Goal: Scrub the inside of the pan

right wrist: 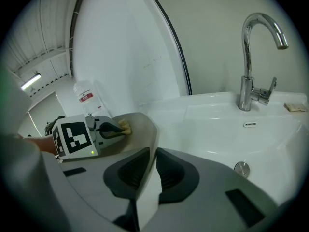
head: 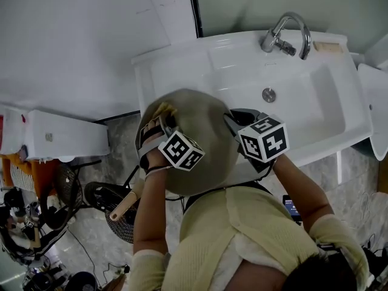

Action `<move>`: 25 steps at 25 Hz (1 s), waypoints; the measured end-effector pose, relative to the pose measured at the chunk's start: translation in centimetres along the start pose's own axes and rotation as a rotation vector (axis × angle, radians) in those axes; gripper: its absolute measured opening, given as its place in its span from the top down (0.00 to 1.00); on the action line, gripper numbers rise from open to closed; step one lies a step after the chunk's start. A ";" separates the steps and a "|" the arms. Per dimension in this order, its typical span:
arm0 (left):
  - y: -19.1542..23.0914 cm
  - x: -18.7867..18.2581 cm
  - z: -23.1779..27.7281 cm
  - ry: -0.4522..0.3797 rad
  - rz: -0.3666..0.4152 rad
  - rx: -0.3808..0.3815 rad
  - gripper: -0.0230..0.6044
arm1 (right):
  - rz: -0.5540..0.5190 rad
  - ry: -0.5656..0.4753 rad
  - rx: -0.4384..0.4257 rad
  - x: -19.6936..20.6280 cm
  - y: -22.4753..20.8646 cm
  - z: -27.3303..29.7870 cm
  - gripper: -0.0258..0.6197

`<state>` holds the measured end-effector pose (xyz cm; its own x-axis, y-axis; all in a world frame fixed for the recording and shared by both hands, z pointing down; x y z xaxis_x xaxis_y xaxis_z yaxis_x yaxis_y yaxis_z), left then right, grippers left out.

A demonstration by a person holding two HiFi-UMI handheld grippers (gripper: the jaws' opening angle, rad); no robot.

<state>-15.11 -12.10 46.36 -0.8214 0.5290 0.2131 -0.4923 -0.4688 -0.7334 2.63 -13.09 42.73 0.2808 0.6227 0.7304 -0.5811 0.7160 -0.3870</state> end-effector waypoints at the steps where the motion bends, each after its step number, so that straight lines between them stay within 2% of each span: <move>1: 0.0 -0.1 0.0 -0.011 -0.008 0.003 0.83 | 0.001 -0.001 0.000 0.0 0.0 0.0 0.89; 8: -0.8 -1.8 -0.2 -0.124 -0.017 0.048 0.83 | 0.001 -0.003 0.003 0.1 -0.1 0.0 0.89; 15: -1.6 -2.8 -1.3 -0.180 -0.207 0.209 0.83 | 0.004 -0.003 0.003 0.1 0.0 0.0 0.89; 22: -2.1 -3.5 -0.9 -0.217 -0.284 0.239 0.83 | 0.002 -0.003 0.006 0.0 0.0 0.0 0.89; 25: -2.6 -3.8 -0.8 -0.227 -0.333 0.275 0.83 | 0.004 -0.005 0.003 0.0 -0.1 0.0 0.89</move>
<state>-10.46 -12.31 46.90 -0.6335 0.5285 0.5651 -0.7716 -0.4865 -0.4099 2.68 -13.13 42.74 0.2745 0.6238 0.7318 -0.5847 0.7125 -0.3880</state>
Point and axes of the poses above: the fingertips, and each gripper's own axes: z forward along the fingers, y to its left, x out of its underside, the point moved 4 cm from there along -z, backward along the fingers, and after that the axes turned 7 degrees about -x, right-handed, at the moved point
